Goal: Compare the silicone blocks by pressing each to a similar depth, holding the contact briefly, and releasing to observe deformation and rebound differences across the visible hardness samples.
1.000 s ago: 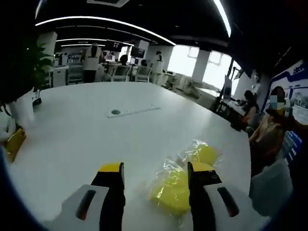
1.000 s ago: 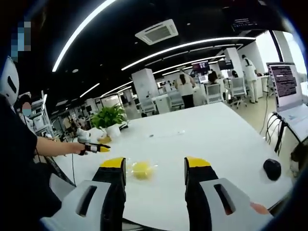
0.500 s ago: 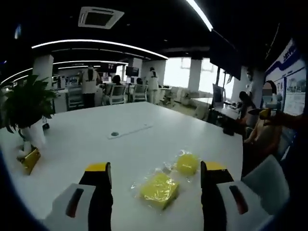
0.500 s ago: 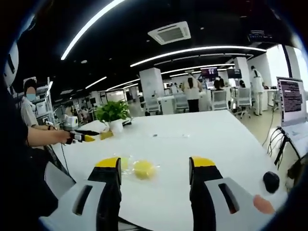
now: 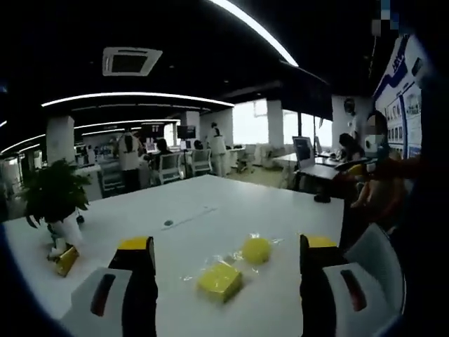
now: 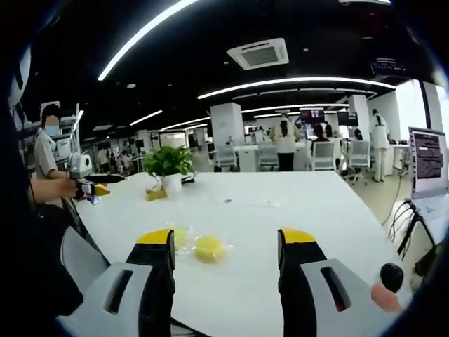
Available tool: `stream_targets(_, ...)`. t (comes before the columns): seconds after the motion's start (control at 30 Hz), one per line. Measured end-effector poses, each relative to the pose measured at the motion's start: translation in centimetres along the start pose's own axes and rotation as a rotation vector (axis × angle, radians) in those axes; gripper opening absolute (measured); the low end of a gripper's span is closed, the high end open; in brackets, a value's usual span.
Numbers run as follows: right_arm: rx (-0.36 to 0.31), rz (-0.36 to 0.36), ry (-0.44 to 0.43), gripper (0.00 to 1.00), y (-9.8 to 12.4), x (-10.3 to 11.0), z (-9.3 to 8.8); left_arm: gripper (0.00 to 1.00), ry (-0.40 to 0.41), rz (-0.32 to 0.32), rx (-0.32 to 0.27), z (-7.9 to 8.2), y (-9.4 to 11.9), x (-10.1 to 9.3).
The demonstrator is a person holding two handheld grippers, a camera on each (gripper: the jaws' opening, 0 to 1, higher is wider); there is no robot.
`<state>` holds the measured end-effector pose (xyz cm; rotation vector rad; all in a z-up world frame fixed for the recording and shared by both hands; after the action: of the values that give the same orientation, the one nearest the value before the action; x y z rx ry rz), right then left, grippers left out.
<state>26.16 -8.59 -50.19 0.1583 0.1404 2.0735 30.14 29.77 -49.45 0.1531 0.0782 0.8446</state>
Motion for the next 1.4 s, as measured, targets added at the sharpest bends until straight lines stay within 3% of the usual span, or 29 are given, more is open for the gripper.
stream_targets(0.27, 0.016, -0.007, 0.035, 0.54, -0.6, 0.6, 0.0, 0.88, -0.023, 0.054, -0.024, 0.4, 4.1, -1.0)
stream_targets(0.6, 0.050, -0.041, 0.029, 0.55, -1.6, 3.2, 1.0, 0.93, 0.059, 0.084, 0.008, -1.1, 7.8, 0.1)
stream_targets(0.73, 0.073, -0.071, 0.115, 0.55, -1.8, 4.0, 1.1, 0.96, 0.072, 0.084, 0.008, -1.7, 8.7, 0.2)
stream_targets(0.8, 0.071, -0.073, 0.119, 0.55, -2.0, 4.5, 1.1, 0.97, 0.081, 0.085, 0.004, -2.1, 9.1, 0.2)
stream_targets(1.0, 0.111, -0.069, 0.168, 0.54, -2.5, 5.5, 1.0, 0.96, 0.120, 0.090, 0.021, -3.1, 9.7, 0.0)
stream_targets(1.07, 0.125, -0.073, 0.190, 0.53, -2.7, 5.4, 1.0, 0.97, 0.131, 0.089, 0.082, -4.2, 9.6, -0.2)
stream_targets(1.17, 0.127, -0.080, 0.192, 0.53, -2.9, 5.1, 1.2, 0.98, 0.156, 0.082, 0.122, -5.0, 9.0, -0.2)
stream_targets(1.4, 0.104, -0.098, 0.177, 0.55, -2.7, 3.8, 1.4, 0.98, 0.123, 0.084, 0.123, -4.3, 8.3, 0.2)
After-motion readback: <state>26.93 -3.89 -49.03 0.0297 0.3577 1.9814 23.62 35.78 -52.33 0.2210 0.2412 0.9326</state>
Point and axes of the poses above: the point that each gripper's makers call its tool centre point, and the gripper's own axes: y roughly backward along the fingers, x roughly to its left, z roughly out of its top, the point moved 1 cm from there along y, roughly backward along the fingers, and after that the axes turned 2 degrees about y, right-handed, at the moved point
